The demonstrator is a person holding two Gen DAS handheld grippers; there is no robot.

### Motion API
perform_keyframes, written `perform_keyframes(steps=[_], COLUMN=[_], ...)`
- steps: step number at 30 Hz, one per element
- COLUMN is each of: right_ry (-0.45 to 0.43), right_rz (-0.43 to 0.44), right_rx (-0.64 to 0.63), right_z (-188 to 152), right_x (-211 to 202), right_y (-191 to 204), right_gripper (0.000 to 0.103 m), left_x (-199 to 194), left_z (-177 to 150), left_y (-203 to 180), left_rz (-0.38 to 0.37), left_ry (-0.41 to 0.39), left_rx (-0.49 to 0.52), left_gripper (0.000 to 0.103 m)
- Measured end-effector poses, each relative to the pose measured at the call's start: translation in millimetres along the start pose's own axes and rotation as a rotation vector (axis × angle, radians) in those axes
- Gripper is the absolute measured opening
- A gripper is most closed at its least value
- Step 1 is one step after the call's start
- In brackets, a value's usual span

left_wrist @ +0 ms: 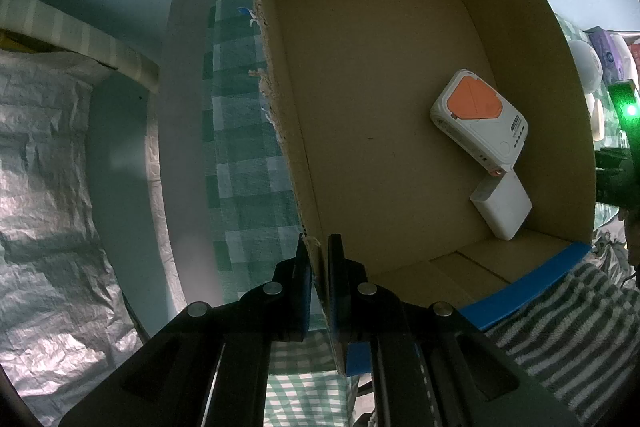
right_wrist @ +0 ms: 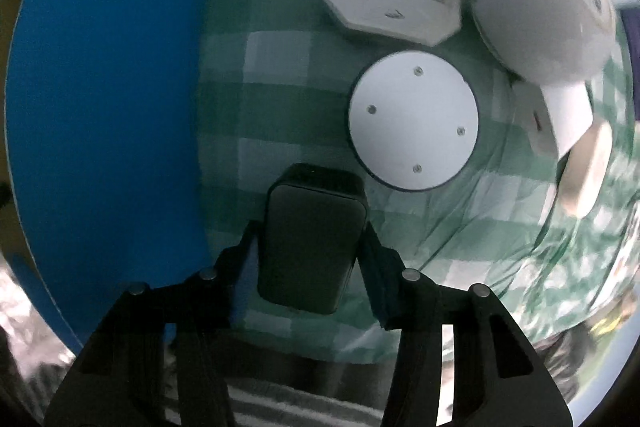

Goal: Flip cup upside down
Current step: 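Close the right tool on the small black device, then lift the black device with the right tool and carry it over the box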

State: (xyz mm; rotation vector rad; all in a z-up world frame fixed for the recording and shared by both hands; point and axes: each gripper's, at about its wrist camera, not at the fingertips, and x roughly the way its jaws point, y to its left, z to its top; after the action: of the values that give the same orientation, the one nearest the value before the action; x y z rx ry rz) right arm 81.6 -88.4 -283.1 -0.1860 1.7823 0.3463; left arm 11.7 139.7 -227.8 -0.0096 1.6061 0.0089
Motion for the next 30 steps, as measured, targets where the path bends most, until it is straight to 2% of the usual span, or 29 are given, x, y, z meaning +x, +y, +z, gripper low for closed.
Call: perform_keyframes(steps=[3, 5, 9, 14, 21, 30], right_ry=[-0.015, -0.023, -0.008, -0.019, -0.008, -0.051], right_rz=[-0.069, -0.088, -0.048, -0.049, -0.005, 0.04], right_rx=[-0.114, -0.13, -0.088, -0.095, -0.082, -0.109], right_z=[-3, -4, -2, -1, -17, -31], right_x=[-1, 2, 12, 15, 10, -22], right_y=[16, 21, 20, 27, 9, 9], right_gripper=[0.042, 0.042, 0.042, 0.041, 0.04, 0.04], left_x=[0, 0, 1, 1, 1, 1], left_z=[0, 0, 1, 0, 0, 0], left_y=[0, 1, 1, 1, 1, 0], left_rz=[0.001, 0.001, 0.002, 0.001, 0.0, 0.003], left_ry=[0.0, 0.001, 0.002, 0.001, 0.002, 0.002], left_rx=[0.0, 0.0, 0.0, 0.003, 0.006, 0.01], left_gripper=[0.006, 0.006, 0.006, 0.006, 0.006, 0.006])
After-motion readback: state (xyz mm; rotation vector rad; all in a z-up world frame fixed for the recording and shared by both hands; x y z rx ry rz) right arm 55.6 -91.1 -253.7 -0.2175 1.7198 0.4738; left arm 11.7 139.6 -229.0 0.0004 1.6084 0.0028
